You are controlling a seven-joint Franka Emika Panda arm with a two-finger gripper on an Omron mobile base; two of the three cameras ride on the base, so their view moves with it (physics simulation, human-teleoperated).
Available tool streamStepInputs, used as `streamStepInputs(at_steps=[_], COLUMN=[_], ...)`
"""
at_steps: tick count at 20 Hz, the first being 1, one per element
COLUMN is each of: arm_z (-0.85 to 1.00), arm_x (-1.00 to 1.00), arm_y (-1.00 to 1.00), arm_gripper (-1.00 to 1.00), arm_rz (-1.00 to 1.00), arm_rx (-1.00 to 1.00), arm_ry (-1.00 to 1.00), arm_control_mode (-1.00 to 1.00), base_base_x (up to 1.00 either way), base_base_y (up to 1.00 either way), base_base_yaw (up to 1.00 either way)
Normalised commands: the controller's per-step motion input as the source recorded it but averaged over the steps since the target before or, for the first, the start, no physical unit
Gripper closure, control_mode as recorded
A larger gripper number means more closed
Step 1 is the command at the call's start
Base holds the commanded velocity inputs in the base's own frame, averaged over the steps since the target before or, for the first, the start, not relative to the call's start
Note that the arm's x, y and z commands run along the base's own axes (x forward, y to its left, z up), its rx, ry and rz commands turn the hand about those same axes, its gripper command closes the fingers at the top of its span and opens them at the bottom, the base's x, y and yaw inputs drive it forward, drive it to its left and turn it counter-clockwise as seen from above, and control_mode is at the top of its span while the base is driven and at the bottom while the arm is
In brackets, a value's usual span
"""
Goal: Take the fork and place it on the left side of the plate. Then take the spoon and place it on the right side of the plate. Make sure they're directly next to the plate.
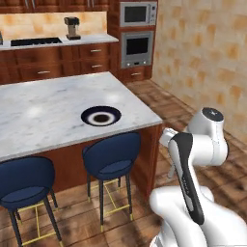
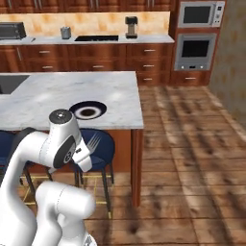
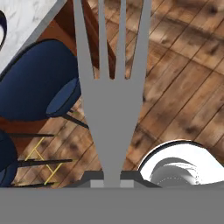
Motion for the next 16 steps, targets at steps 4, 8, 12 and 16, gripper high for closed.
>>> streamStepInputs(at_steps=[4,8,12,16], arm_z=[0.0,0.0,0.0,0.0], arm_x=[0.0,0.0,0.0,0.0], arm_y=[0.0,0.0,0.0,0.0], arm_gripper=[1.0,1.0,1.0,1.0], arm_rz=[0.0,0.0,0.0,0.0], arm_rx=[0.0,0.0,0.0,0.0], arm_ry=[0.0,0.0,0.0,0.0], arm_control_mode=[1.0,1.0,1.0,1.0], base_base_x=[0.47,0.55,0.56,0.46], base_base_y=[-0.57,-0.37,-0.23,-0.07], base_base_yaw=[0.32,0.27,0.23,0.2])
